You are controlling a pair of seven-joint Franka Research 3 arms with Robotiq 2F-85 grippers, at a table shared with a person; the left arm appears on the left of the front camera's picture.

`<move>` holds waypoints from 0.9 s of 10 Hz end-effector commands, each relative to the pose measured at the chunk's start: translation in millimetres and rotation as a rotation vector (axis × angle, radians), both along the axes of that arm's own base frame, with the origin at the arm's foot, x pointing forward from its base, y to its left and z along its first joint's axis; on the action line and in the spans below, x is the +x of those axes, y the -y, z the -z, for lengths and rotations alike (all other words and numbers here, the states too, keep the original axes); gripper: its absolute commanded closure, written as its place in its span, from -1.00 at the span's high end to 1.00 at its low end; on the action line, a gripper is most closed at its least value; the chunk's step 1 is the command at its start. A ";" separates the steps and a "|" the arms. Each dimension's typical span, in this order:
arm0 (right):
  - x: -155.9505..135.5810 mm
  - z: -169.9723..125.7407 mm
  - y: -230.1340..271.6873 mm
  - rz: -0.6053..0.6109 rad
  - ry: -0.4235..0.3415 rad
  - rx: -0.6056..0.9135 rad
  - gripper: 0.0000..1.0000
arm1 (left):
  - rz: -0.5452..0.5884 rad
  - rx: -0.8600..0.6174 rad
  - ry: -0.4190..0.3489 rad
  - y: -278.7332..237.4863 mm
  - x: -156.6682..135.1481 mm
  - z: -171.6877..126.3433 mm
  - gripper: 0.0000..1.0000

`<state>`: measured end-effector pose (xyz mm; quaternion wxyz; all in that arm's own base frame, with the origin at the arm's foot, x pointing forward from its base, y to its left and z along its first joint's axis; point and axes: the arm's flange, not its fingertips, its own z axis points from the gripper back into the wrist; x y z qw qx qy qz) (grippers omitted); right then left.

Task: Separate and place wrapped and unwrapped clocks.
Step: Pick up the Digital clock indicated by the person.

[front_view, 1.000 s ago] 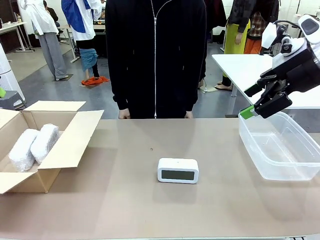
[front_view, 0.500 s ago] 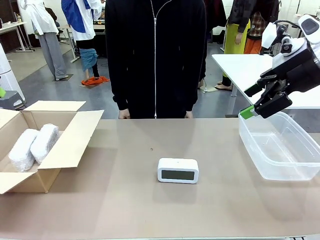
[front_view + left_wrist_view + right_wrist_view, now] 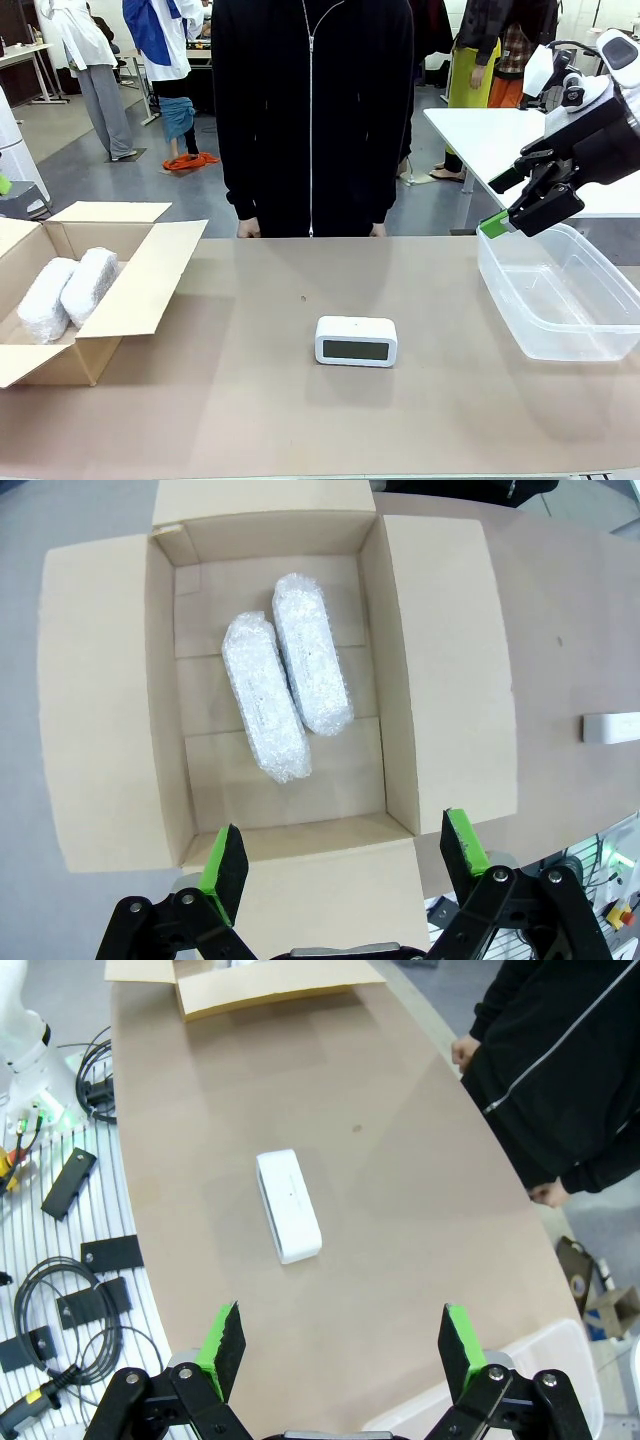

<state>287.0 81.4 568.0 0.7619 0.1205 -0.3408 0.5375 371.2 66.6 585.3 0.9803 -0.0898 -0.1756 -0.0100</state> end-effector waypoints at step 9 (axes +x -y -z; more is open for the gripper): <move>0.9 1.1 -1.4 -0.006 -0.017 0.025 1.00 | 0.902 -0.120 0.233 105.8 -111.2 -0.1 1.00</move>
